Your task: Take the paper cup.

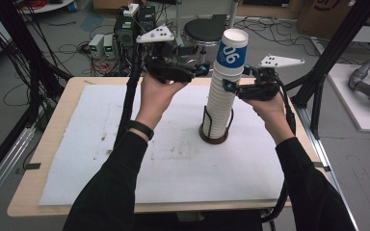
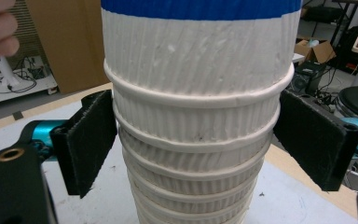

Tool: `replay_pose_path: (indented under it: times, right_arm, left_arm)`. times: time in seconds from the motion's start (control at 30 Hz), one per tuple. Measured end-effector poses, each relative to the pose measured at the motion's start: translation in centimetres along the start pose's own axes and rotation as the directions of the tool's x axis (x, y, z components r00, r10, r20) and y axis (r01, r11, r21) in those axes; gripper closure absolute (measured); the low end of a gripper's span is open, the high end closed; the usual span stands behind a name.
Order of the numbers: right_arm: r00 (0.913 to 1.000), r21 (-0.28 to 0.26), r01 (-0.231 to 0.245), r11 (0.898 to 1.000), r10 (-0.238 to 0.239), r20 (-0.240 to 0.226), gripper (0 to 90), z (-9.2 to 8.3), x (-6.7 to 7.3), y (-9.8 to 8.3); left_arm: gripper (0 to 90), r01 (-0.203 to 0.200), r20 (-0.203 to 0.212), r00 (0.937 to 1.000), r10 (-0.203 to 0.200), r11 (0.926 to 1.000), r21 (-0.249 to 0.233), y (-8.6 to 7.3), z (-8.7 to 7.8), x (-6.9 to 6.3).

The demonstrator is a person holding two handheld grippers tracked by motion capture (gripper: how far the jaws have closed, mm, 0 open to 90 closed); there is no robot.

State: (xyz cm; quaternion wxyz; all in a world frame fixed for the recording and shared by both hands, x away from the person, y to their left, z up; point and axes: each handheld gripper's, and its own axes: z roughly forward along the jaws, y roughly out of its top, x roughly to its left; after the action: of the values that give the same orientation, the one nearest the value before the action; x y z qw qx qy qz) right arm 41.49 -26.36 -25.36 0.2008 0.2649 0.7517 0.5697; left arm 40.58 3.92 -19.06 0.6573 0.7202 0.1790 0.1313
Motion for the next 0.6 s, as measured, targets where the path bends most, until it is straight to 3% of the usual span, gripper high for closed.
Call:
replay_pose_path:
  times: [0.33,0.6]
  right_arm:
    - [1.0000,0.001,0.001,1.000,-0.001,0.000,14.2,0.0,0.0,0.0]
    - [1.0000,0.002,0.001,1.000,-0.001,0.002,14.2,0.0,0.0,0.0]
  left_arm:
    - [14.7,-0.022,0.008,0.9997,0.021,0.9985,0.049,3.6,3.9,-0.2]
    - [14.7,-0.012,0.014,0.9998,0.011,0.9985,0.053,4.8,5.8,-0.1]
